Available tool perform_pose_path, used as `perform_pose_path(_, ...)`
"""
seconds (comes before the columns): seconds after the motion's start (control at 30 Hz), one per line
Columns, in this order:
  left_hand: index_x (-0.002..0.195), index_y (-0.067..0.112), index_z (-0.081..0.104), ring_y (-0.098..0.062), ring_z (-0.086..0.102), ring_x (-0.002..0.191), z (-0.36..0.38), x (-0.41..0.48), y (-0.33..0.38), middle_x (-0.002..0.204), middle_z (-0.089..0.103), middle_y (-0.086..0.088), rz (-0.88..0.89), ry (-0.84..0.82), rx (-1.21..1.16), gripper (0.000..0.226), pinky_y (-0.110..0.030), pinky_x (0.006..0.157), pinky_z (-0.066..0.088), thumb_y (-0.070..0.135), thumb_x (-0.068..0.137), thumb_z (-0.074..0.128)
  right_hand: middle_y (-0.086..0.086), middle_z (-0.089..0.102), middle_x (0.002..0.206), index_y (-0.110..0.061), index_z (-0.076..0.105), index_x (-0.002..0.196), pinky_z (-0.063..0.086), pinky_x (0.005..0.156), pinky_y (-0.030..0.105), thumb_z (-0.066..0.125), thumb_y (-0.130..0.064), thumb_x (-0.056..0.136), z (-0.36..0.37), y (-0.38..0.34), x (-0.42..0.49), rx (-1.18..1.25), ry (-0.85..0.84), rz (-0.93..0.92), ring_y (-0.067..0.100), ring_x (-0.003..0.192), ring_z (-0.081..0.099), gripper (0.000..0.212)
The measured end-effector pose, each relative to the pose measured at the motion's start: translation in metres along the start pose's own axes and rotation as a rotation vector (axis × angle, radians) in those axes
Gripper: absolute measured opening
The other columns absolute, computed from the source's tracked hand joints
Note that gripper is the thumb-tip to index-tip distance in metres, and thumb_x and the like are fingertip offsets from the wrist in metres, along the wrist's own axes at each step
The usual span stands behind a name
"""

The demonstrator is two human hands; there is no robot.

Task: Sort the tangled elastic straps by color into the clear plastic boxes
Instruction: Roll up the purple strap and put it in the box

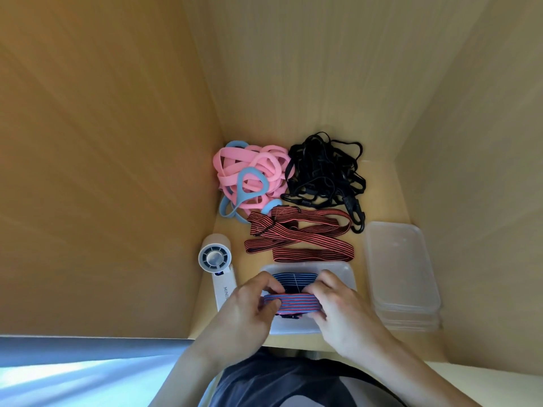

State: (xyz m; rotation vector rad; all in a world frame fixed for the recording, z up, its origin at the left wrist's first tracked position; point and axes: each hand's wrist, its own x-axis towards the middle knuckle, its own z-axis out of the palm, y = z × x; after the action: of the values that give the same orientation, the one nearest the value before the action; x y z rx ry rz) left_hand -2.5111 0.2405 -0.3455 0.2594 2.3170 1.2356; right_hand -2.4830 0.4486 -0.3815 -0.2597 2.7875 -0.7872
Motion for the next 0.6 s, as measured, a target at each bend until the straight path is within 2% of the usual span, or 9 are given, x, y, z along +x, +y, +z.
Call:
perform_pose_path(0.07, 0.105, 0.034, 0.057, -0.003, 0.059, 0.073, 0.005, 0.001, 0.004, 0.092, 0.067, 0.013, 0.033, 0.043, 0.228, 0.015, -0.019, 0.063, 0.041, 0.020, 0.099, 0.055, -0.012, 0.042, 0.112, -0.023, 0.062, 0.117, 0.039, 0.070, 0.020, 0.068, -0.034, 0.093, 0.003, 0.001, 0.001, -0.044, -0.018, 0.031, 0.014, 0.087, 0.061, 0.027)
perform_pose_path(0.1, 0.108, 0.034, 0.058, -0.003, 0.062, 0.086, 0.008, 0.001, 0.005, 0.100, 0.067, 0.015, 0.045, 0.087, 0.338, 0.014, -0.019, 0.070, 0.043, 0.023, 0.098, 0.056, -0.012, 0.041, 0.112, -0.022, 0.062, 0.117, 0.040, 0.070, 0.021, 0.068, -0.032, 0.094, 0.005, 0.001, 0.001, -0.053, -0.026, 0.048, 0.014, 0.087, 0.061, 0.026)
perform_pose_path(0.17, 0.107, 0.034, 0.061, -0.004, 0.061, 0.098, 0.012, 0.000, 0.005, 0.107, 0.065, 0.018, 0.106, 0.196, 0.490, 0.015, -0.021, 0.079, 0.045, 0.025, 0.095, 0.062, -0.011, 0.041, 0.111, -0.022, 0.062, 0.114, 0.043, 0.071, 0.025, 0.068, -0.030, 0.093, 0.006, 0.000, 0.002, -0.062, -0.030, 0.074, 0.016, 0.087, 0.061, 0.023)
perform_pose_path(0.27, 0.096, 0.028, 0.066, -0.007, 0.052, 0.118, 0.010, 0.004, -0.004, 0.122, 0.060, 0.016, 0.255, 0.246, 0.518, 0.018, -0.027, 0.092, 0.048, 0.024, 0.082, 0.076, -0.009, 0.046, 0.114, -0.023, 0.058, 0.113, 0.044, 0.072, 0.026, 0.071, -0.028, 0.090, 0.007, -0.003, 0.005, -0.083, -0.038, 0.104, 0.017, 0.092, 0.062, 0.027)
perform_pose_path(0.37, 0.095, 0.027, 0.060, -0.008, 0.026, 0.147, 0.004, 0.014, -0.016, 0.153, 0.040, 0.014, 0.320, 0.146, 0.505, 0.026, -0.023, 0.115, 0.027, 0.030, 0.079, 0.081, -0.011, 0.050, 0.107, -0.028, 0.038, 0.103, 0.035, 0.057, 0.018, 0.075, -0.024, 0.086, 0.007, -0.005, 0.004, -0.060, -0.026, 0.116, 0.014, 0.083, 0.058, 0.040)
perform_pose_path(0.43, 0.091, 0.029, 0.052, -0.007, 0.016, 0.152, 0.001, 0.023, -0.021, 0.161, 0.030, 0.014, 0.297, 0.081, 0.519, 0.031, -0.017, 0.116, 0.017, 0.031, 0.079, 0.081, -0.015, 0.040, 0.099, -0.030, 0.030, 0.094, 0.027, 0.049, 0.017, 0.076, -0.023, 0.085, 0.009, -0.006, 0.004, -0.053, -0.023, 0.114, 0.011, 0.073, 0.046, 0.047)
perform_pose_path(0.53, 0.083, 0.035, 0.044, -0.006, 0.029, 0.146, 0.000, 0.032, -0.023, 0.159, 0.030, 0.018, 0.205, 0.028, 0.510, 0.038, -0.024, 0.105, 0.038, 0.031, 0.078, 0.081, -0.013, 0.032, 0.097, -0.028, 0.035, 0.084, 0.027, 0.052, 0.020, 0.075, -0.026, 0.087, 0.009, -0.007, 0.004, -0.044, -0.022, 0.113, 0.012, 0.069, 0.044, 0.041)
perform_pose_path(0.6, 0.082, 0.035, 0.044, -0.006, 0.037, 0.141, -0.001, 0.034, -0.024, 0.157, 0.033, 0.020, 0.189, 0.025, 0.524, 0.038, -0.021, 0.095, 0.039, 0.032, 0.077, 0.082, -0.012, 0.032, 0.099, -0.028, 0.037, 0.083, 0.032, 0.058, 0.021, 0.074, -0.028, 0.088, 0.009, -0.007, 0.004, -0.024, -0.013, 0.119, 0.013, 0.068, 0.048, 0.038)
